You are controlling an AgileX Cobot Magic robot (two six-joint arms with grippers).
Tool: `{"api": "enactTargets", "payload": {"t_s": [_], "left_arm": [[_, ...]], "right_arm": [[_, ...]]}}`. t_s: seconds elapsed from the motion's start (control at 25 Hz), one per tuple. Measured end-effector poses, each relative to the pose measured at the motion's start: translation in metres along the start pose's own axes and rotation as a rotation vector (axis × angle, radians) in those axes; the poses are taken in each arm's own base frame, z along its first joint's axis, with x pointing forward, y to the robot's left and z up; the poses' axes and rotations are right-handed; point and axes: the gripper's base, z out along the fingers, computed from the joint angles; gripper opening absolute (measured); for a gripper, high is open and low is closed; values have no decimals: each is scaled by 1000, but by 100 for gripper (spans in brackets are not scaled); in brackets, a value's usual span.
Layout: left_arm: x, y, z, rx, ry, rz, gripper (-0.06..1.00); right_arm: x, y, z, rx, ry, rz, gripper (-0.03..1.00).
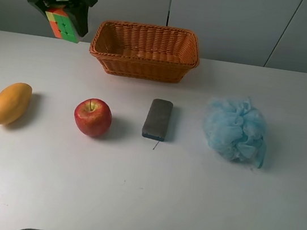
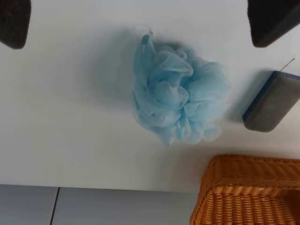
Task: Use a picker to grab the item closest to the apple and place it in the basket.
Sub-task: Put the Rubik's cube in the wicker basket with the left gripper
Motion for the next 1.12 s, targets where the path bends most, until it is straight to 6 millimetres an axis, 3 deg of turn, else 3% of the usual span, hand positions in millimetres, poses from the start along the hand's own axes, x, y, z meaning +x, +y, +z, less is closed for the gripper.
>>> {"api": "enactTargets", "payload": {"t_s": [0.32,0.6,0.92,1.12], "left_arm": [[-65,-21,42,25,-81,42,56],[-100,-37,95,74,-177,46,56],[-108,-43,153,104,-241,28,56],[-108,-43,164,113,-248,14,56]], "right_arm": [[0,0,0,0,0,0,70],[0,0,0,0,0,0,70],[0,0,0,0,0,0,70],[0,0,0,0,0,0,70]]}}
